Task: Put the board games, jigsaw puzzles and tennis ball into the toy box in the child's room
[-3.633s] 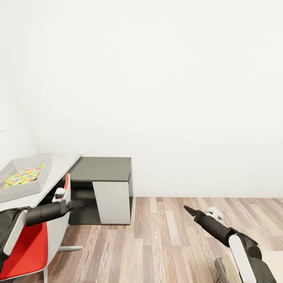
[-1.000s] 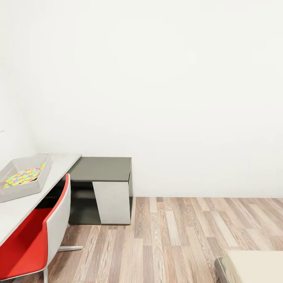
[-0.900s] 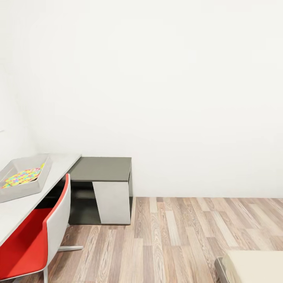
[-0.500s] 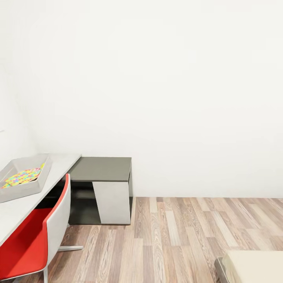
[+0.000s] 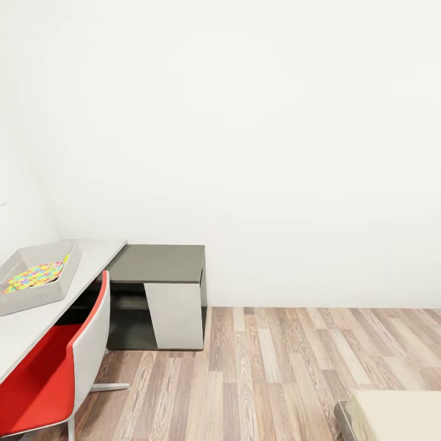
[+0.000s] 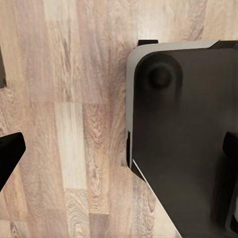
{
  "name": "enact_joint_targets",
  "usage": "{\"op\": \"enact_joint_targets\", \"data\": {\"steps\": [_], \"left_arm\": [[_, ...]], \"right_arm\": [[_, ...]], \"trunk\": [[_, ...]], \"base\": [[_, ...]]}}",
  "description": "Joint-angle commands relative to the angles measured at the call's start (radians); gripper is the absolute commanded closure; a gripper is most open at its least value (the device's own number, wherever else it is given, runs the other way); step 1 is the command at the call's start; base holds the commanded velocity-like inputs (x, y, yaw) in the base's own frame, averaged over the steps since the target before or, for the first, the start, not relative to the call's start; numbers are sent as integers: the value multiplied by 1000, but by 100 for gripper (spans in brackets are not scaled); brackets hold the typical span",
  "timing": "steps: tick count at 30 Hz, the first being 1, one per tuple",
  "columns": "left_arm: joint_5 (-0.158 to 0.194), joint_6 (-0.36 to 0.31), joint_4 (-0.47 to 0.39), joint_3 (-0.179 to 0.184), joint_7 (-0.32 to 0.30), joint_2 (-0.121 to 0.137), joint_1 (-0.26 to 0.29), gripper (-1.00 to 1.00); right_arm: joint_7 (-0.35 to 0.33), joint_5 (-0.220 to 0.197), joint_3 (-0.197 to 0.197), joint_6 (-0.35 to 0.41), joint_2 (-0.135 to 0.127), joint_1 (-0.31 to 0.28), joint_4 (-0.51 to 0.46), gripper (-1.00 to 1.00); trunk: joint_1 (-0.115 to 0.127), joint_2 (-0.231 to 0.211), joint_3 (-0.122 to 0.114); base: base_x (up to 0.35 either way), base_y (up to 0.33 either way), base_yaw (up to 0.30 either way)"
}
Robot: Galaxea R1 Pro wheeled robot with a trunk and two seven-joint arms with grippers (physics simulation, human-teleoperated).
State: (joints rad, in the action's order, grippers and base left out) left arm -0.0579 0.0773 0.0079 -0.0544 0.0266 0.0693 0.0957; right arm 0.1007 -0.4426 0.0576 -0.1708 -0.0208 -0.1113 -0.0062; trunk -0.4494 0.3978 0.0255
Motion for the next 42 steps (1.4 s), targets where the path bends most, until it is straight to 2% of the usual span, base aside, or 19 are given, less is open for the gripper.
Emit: {"op": "enact_joint_targets", "data": {"steps": [1,23,31,42], "left_arm": [[-6,4,1,-5,3,-1,1,-100],[-7,4,1,-5,2,6,1,-100],[-7,4,1,-5,2,4,1,-100],[-7,3,1,-5,1,0,1,-100]], "right_arm": [[2,-7,6,-2,-1,-1,0,-100],[1,-6,7,1,-1,-1,0,-100],[1,-10,4,-21,-5,-1,0,-100],[1,-5,8,-18,-11,-1,0,-100]], "trunk": [[-1,2,2],[-1,2,2],[-1,2,2],[-1,2,17]], "base": [[0,0,0],[0,0,0],[0,0,0],[0,0,38]]}}
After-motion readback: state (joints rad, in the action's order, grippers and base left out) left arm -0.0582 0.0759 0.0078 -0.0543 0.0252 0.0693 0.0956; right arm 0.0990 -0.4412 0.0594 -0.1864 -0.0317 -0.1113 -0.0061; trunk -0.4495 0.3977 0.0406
